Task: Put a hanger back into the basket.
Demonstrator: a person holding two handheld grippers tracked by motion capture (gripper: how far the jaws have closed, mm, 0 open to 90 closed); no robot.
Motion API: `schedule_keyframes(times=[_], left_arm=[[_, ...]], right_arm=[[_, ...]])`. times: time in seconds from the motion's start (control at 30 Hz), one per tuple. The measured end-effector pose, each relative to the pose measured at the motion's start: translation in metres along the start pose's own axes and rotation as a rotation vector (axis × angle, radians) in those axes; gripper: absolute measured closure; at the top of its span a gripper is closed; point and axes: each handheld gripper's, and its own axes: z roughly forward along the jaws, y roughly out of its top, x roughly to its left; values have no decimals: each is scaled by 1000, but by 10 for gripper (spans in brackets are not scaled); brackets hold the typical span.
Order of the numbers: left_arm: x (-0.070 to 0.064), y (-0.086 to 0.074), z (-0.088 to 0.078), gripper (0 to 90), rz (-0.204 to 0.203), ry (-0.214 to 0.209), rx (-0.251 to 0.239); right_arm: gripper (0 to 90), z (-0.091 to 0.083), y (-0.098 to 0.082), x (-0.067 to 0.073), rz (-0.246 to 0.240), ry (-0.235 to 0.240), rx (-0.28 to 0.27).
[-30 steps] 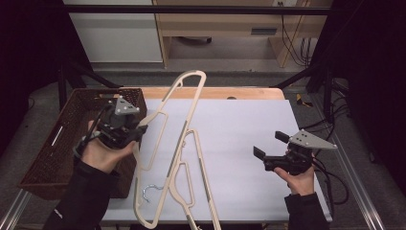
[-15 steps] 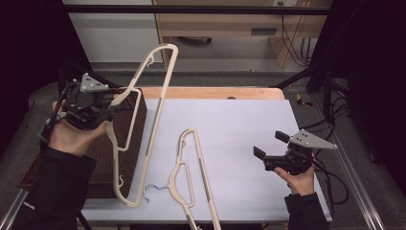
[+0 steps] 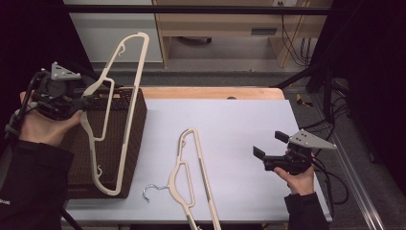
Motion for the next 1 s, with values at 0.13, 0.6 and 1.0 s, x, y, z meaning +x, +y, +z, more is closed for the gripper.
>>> schedule_keyframes(times=[0.13, 0.6, 1.0], left_arm=[[9, -3, 3, 727, -24, 34, 27], [44, -10, 5, 728, -150, 113, 69], [71, -23, 10, 728, -213, 210, 73]], right_arm=[[31, 0, 0, 0, -4, -1, -2], [31, 0, 0, 0, -2, -1, 0], [31, 1, 0, 0, -4, -1, -1]])
